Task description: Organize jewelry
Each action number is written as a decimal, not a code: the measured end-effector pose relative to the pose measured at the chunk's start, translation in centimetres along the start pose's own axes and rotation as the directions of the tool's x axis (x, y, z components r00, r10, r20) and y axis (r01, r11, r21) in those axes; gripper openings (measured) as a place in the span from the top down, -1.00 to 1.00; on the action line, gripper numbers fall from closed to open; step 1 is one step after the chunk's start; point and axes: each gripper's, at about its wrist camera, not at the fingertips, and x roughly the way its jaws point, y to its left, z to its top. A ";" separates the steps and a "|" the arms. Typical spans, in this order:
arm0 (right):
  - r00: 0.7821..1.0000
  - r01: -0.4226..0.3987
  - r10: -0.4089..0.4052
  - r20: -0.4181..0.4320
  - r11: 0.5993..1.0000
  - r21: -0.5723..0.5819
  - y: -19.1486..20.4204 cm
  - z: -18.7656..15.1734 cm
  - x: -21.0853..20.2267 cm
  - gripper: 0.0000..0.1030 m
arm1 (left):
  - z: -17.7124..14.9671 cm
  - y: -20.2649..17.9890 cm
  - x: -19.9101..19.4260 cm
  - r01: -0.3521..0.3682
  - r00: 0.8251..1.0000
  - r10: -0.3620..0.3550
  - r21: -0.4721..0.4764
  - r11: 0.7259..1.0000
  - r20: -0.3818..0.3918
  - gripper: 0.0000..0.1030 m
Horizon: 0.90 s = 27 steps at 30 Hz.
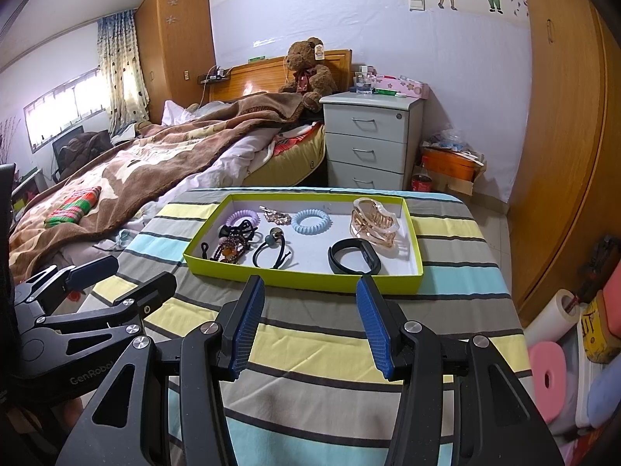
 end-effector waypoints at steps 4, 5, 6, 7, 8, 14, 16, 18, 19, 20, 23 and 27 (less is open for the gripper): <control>1.000 -0.001 0.001 0.001 1.000 -0.001 0.0 0.0 0.0 0.03 | 0.0 0.0 0.0 0.000 1.000 0.000 0.002 1.000 0.000 -0.55; 1.000 0.000 0.000 0.001 1.000 0.000 -0.1 0.0 0.0 0.03 | 0.0 0.0 -0.1 -0.001 1.000 0.001 0.003 1.000 0.001 -0.55; 1.000 0.000 0.000 0.001 1.000 0.001 0.0 0.0 0.0 0.03 | 0.0 0.1 -0.1 0.000 1.000 0.000 0.002 1.000 0.000 -0.56; 1.000 -0.002 0.002 0.000 1.000 0.003 -0.1 0.0 0.0 0.03 | 0.0 0.1 -0.1 0.000 1.000 0.000 0.002 1.000 0.000 -0.56; 1.000 -0.003 0.003 0.000 1.000 0.004 -0.1 0.0 0.0 0.03 | 0.0 0.0 -0.1 0.000 1.000 0.000 0.003 1.000 -0.001 -0.56; 1.000 -0.001 0.001 0.001 1.000 0.004 -0.2 0.0 0.0 0.03 | 0.0 0.1 -0.1 0.001 1.000 -0.001 -0.005 1.000 -0.001 -0.56; 1.000 -0.001 0.001 0.001 1.000 0.005 -0.2 -0.1 0.0 0.03 | 0.0 0.1 -0.2 -0.002 1.000 0.002 -0.003 1.000 0.001 -0.57; 1.000 -0.001 0.001 0.000 1.000 0.005 -0.1 -0.1 0.0 0.03 | 0.0 0.1 -0.1 -0.002 1.000 0.002 -0.002 1.000 0.000 -0.57; 1.000 -0.001 0.001 -0.001 1.000 0.006 -0.2 -0.1 -0.1 0.03 | 0.0 0.2 -0.1 -0.003 1.000 0.003 -0.003 1.000 0.000 -0.57; 1.000 -0.001 0.001 0.000 1.000 0.006 -0.2 0.0 0.0 0.03 | 0.0 0.1 -0.1 -0.002 1.000 0.002 -0.004 1.000 0.001 -0.57; 1.000 0.000 0.000 0.001 1.000 0.007 -0.2 0.0 0.0 0.03 | 0.0 0.1 -0.1 -0.003 1.000 0.003 -0.002 1.000 0.001 -0.57; 1.000 0.000 0.000 0.000 1.000 0.008 -0.2 0.0 0.0 0.03 | 0.0 0.1 -0.1 -0.003 1.000 0.003 0.000 1.000 0.001 -0.57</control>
